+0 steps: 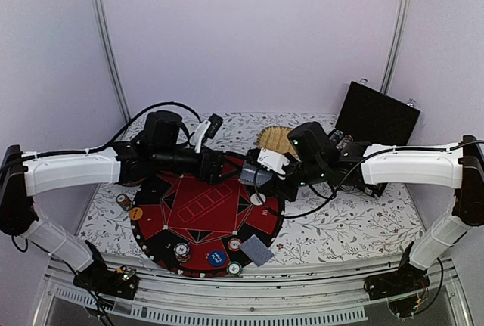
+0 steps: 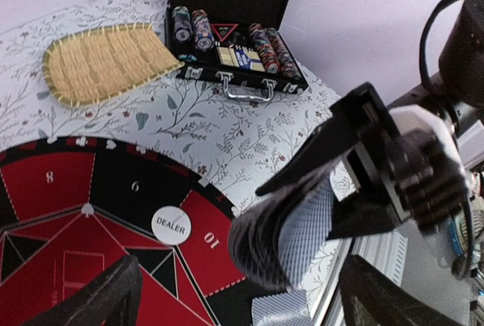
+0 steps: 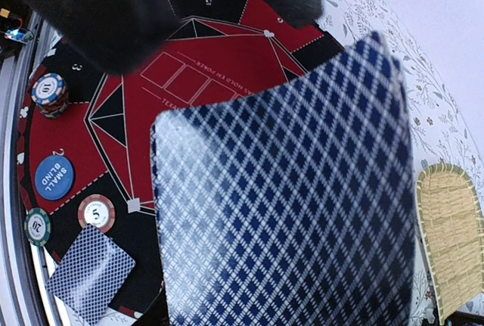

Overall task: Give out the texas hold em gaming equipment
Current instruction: Pick up the poker card from the small blind area.

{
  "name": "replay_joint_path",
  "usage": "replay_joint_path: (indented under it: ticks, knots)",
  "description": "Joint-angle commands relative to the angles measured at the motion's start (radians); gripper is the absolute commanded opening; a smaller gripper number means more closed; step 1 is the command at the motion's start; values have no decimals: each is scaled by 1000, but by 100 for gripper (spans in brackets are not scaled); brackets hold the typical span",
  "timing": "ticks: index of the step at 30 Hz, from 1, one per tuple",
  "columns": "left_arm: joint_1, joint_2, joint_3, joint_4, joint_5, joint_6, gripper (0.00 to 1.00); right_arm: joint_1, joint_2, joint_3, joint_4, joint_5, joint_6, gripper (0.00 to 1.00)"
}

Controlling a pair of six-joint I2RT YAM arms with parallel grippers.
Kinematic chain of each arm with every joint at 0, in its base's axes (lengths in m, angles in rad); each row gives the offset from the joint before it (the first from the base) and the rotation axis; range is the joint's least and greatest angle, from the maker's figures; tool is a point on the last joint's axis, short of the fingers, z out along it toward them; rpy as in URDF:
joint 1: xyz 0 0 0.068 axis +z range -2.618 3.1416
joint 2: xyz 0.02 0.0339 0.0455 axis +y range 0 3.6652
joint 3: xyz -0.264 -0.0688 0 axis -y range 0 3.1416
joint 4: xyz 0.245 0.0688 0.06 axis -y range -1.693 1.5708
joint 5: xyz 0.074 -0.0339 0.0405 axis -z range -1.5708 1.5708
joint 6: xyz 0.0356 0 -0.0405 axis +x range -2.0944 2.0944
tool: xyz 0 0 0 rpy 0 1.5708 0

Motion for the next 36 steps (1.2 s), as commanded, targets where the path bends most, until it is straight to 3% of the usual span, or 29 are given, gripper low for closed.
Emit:
replay_joint_path:
  ticks: [1,4,8,16,26,36]
  knots:
    - [11,-86,-113,-36,-14,21,86,-81,-19,-1,-48,52,36,39]
    - [-26,-65,-160,-26,3,64,71,-113,-40,-30,-54,67,50,39]
    - [-74,122,-108,-48,94,157,70,-137,-55,-49,-59,79,48,39]
    - [-154,422,92,-123,107,329,61,-152,-94,-92,-65,80,55,39]
    - [-212,510,117,-159,130,406,53,-153,-119,-110,-64,72,60,40]
    - [-236,498,81,-176,183,464,46,-152,-130,-108,-68,67,58,40]
